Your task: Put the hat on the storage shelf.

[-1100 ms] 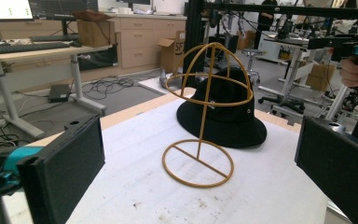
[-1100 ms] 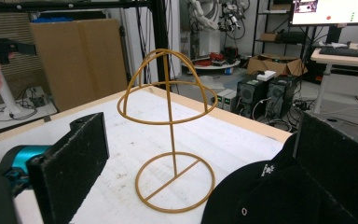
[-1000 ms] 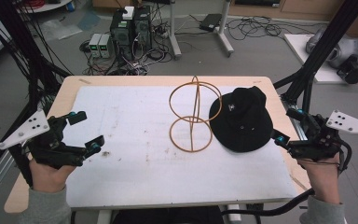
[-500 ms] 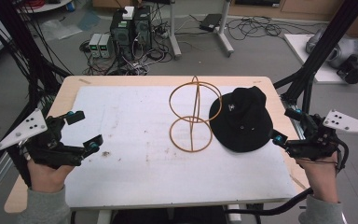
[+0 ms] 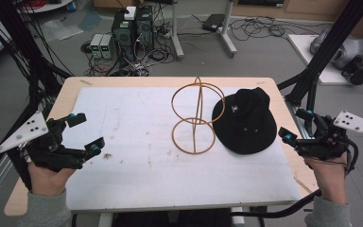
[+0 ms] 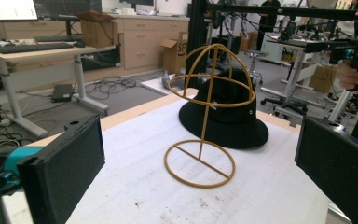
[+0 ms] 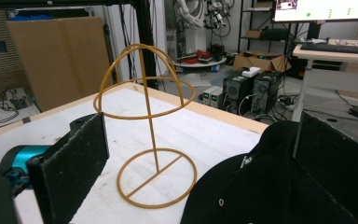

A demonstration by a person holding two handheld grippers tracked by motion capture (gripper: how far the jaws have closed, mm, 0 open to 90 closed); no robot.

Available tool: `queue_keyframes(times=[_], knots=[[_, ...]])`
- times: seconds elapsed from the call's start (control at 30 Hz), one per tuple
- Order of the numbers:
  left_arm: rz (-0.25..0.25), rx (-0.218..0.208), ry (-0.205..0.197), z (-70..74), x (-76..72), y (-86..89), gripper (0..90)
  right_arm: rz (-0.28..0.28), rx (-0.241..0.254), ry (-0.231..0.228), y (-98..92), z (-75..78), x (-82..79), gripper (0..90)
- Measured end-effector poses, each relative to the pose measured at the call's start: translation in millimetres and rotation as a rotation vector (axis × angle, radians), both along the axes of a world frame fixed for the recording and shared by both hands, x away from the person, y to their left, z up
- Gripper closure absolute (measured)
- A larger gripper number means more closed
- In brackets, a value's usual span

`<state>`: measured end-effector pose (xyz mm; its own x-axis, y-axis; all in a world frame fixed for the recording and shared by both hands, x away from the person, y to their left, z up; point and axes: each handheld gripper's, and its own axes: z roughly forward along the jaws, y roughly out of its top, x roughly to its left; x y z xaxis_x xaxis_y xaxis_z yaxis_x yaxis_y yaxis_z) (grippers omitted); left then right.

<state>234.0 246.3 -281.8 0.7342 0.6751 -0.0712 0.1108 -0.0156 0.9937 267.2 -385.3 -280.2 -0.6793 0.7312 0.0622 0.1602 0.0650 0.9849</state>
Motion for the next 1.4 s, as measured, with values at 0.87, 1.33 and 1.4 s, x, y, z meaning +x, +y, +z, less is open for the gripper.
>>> queue_keyframes(times=[0.87,1.33,1.4], knots=[[0.006,0.007,0.023,-6.4,-5.2,-0.4,1.7,0.023,-0.093,0.074,1.5,-0.6,53.9,2.3],[0.014,0.01,0.043,-11.8,-9.9,3.5,1.7,0.017,-0.098,0.094,6.4,-7.6,100.0,2.3],[0.016,0.009,0.043,-12.1,-11.4,4.0,1.7,0.02,-0.096,0.087,7.0,-7.3,106.0,2.3]])
